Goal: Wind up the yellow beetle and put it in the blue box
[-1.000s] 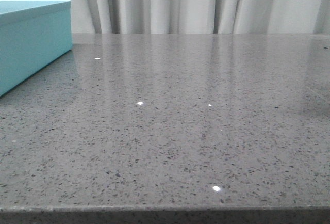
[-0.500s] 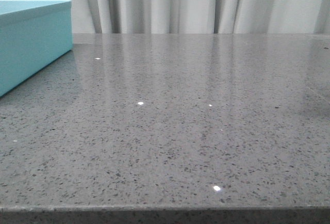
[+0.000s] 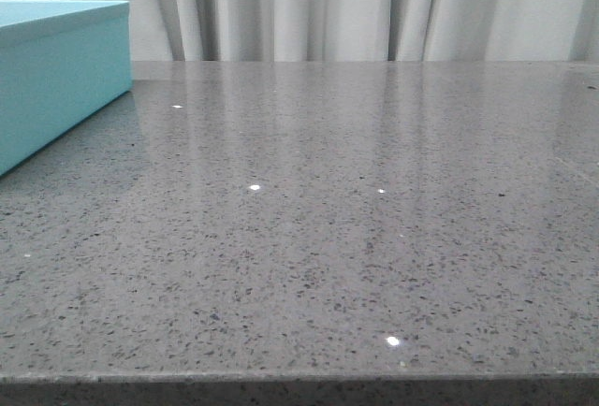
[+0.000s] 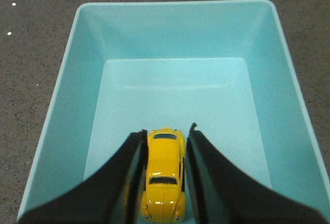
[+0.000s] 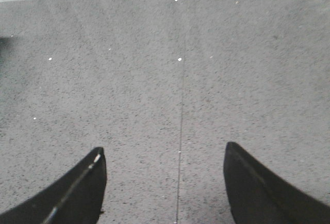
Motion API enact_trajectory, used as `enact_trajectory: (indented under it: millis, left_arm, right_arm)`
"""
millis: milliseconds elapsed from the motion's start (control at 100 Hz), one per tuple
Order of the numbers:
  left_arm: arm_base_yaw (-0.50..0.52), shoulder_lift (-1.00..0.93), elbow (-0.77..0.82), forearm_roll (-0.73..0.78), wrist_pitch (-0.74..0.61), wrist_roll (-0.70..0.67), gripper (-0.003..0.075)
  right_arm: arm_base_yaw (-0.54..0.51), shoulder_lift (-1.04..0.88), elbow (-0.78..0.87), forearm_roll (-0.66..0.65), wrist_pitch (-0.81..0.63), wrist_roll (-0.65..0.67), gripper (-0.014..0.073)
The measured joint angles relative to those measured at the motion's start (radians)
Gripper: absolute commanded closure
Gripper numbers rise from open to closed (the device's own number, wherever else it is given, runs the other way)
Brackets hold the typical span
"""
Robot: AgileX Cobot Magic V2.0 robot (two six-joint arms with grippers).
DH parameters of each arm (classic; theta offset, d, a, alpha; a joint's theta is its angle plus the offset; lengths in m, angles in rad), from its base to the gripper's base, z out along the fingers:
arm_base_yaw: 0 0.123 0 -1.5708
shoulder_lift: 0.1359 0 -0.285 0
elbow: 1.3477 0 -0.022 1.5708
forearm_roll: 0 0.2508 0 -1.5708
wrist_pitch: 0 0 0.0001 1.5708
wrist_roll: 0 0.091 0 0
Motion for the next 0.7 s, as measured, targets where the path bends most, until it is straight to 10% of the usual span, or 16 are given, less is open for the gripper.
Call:
enact_trajectory:
  millis: [360, 700]
  left_arm:
    - [-0.073, -0.306, 0.286, -0.016, -0.116, 0.019, 0.0741]
    - [-0.086, -0.602, 0.576, -0.028, -0.252, 0.019, 0.0741]
  right_arm:
    - [0.000, -0.198, 0.210, -0.049, -0.086, -0.002, 0.0648]
    - [0.000, -0.396, 0.383, -0.062, -0.204, -0.002, 0.0662]
